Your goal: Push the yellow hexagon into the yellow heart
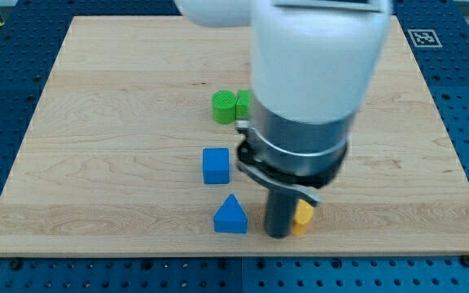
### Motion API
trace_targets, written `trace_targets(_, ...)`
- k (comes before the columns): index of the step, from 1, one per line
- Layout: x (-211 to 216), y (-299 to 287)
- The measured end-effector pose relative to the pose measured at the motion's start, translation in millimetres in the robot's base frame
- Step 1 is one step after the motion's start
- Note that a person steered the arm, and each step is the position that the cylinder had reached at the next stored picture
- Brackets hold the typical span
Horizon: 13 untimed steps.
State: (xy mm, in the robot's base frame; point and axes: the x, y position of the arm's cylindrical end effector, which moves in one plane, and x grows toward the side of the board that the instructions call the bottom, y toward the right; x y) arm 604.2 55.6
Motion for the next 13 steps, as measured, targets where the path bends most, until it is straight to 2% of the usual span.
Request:
trace_targets(1, -9, 44)
trace_targets(2, -31, 63)
trace_targets(3, -28, 60)
trace_targets(5, -28, -12)
trace_targets(6, -59, -38)
trace_targets(7, -94, -40)
trace_targets(8, -94, -16)
trace_targets(10, -84, -26)
trace_targets(11, -64, -15)
trace_targets(13, -57, 60)
